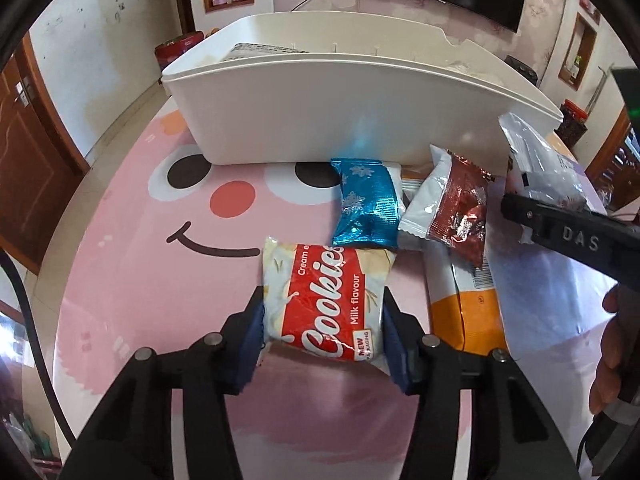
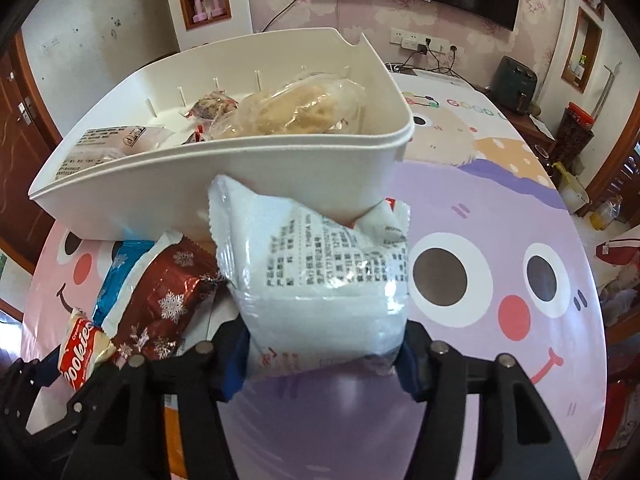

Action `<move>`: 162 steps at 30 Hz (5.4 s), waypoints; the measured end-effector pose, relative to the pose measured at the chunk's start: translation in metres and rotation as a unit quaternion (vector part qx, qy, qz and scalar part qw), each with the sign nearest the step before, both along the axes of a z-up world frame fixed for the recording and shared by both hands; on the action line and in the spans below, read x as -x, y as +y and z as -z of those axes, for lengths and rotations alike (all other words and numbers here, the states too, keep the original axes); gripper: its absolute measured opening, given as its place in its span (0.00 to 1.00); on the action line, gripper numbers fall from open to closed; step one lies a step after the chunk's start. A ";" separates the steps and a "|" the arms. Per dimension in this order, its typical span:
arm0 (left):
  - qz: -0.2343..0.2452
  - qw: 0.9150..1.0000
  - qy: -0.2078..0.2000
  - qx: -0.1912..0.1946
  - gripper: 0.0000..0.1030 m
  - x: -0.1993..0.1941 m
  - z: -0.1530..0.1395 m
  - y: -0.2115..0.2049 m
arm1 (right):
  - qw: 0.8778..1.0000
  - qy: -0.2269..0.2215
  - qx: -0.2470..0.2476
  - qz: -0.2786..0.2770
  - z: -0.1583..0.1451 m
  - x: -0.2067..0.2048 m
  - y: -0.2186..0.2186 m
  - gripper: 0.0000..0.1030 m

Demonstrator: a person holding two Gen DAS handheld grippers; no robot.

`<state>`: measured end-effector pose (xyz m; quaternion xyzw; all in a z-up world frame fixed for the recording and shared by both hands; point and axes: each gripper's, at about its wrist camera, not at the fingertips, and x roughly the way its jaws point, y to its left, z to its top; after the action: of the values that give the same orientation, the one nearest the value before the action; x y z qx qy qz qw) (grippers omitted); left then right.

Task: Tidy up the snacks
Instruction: 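Grasp the red Cookies pack with the left gripper while the right grasps the white printed bag, then carry both packs over the white tray and open both grippers to drop them, then move both open tools back toward the blue and red wrappers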

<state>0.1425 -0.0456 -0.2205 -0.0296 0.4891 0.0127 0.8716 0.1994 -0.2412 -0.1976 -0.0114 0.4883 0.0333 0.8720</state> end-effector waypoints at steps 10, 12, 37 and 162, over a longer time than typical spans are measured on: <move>-0.003 1.000 -0.015 -0.005 0.49 0.006 -0.017 0.004 | 0.999 -0.025 -0.037 -0.015 -0.027 0.029 0.000 0.55; 0.000 1.000 -0.022 -0.005 0.49 0.010 -0.025 0.003 | 0.998 -0.028 -0.044 -0.020 -0.032 0.036 0.000 0.55; -0.007 0.995 -0.102 0.013 0.49 0.010 -0.143 0.016 | 0.990 -0.108 -0.063 -0.058 -0.130 0.077 0.017 0.56; -0.031 0.996 -0.086 -0.021 0.97 0.023 -0.135 0.046 | 0.994 -0.038 -0.025 -0.095 -0.108 0.073 0.048 0.72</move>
<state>0.1191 0.0007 -0.0858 -0.0275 0.4105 0.0468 0.9102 0.1261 -0.1930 -0.0897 -0.0371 0.4508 0.1284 0.8826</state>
